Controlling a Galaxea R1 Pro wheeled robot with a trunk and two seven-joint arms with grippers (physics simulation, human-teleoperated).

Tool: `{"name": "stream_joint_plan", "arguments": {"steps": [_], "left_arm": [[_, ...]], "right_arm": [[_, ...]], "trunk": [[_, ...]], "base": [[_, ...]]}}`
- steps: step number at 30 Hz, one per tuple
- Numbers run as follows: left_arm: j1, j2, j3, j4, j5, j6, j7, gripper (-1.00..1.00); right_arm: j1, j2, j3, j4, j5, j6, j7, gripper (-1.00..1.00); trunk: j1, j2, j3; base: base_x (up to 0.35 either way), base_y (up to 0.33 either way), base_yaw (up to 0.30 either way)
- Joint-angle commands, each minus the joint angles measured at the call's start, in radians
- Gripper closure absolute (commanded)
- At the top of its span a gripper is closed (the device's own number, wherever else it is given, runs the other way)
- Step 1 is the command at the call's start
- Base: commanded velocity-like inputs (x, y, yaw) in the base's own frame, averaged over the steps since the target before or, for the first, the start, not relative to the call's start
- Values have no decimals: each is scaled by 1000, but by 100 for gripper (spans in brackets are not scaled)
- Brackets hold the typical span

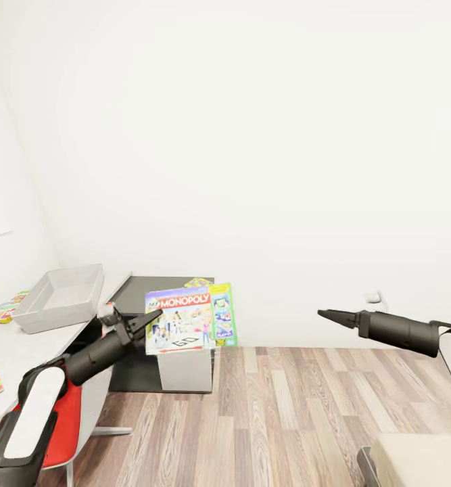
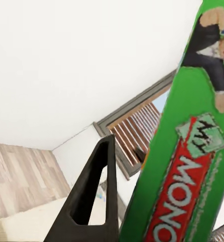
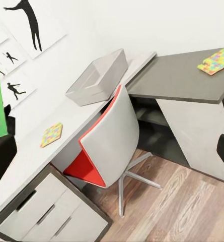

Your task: Put all the toys in the child's room - the three board games (two on the bed and one on the table), the two jigsaw puzzles on the table, and the tennis ball on the table - inside the toy box on the table in the child's room.

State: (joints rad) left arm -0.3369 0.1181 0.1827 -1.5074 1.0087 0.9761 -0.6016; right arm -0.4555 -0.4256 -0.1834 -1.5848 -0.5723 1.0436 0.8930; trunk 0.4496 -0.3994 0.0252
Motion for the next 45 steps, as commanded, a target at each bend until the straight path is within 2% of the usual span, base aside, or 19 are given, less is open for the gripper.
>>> {"name": "stream_joint_plan", "arguments": {"steps": [1, 4, 5, 6, 10, 11, 14, 15, 17, 20, 26, 38, 45], "left_arm": [[-13, -2, 17, -9, -12, 9, 2, 100], [-39, -5, 39, -25, -12, 20, 19, 100], [-68, -14, 58, -40, -11, 28, 75, 100], [-74, -20, 60, -44, -11, 29, 99, 100], [-100, -79, 62, -69, -10, 31, 208, 100], [-100, -79, 62, -69, -10, 31, 208, 100], [-119, -116, 60, -84, -12, 32, 295, 100], [-119, -116, 60, -84, -12, 32, 295, 100], [-132, -131, 57, -90, -12, 33, 342, 100], [-144, -145, 52, -95, -10, 37, 382, 100], [-161, -158, 47, -99, 1, 41, 395, 100], [-169, -155, 47, -100, 6, 39, 391, 100], [-166, -152, 47, -100, 7, 37, 351, 100]], "right_arm": [[0, -1, -7, 0, 6, 4, 6, -100], [0, -3, -17, 0, 9, 4, 5, -100], [3, -10, -43, 0, 13, 4, 5, -100], [4, -12, -53, 0, 14, 4, 5, -100], [2, -17, -78, 1, 19, 4, 5, -100], [2, -17, -78, 1, 19, 4, 5, -100], [0, -18, -82, 9, 23, 4, 2, -100], [0, -18, -82, 9, 23, 4, 2, -100], [0, -14, -83, 14, 26, 4, -9, -100], [-1, -10, -82, 18, 28, 4, -46, -100], [7, -5, -81, 12, 24, 4, -99, -100], [10, 4, -78, 4, 26, 4, -115, -100], [11, 18, -62, 3, 29, 4, -122, -100]], "trunk": [[0, -1, -1], [0, -1, -1], [0, -1, -1], [0, -1, -1], [0, -1, -1], [0, -1, -1], [0, -1, -1], [0, -1, -1], [0, -1, -1], [0, -1, -1], [0, -1, -1], [0, -1, -1], [0, -1, -1]], "base": [[0, 0, 0], [0, 0, 0], [0, 0, 0], [0, 0, 0], [0, 0, 0], [0, 0, 0], [0, 0, 0], [0, 0, 0], [0, 0, 0], [0, 0, 0], [0, 0, 0], [162, 0, 0], [320, 0, 139]]}}
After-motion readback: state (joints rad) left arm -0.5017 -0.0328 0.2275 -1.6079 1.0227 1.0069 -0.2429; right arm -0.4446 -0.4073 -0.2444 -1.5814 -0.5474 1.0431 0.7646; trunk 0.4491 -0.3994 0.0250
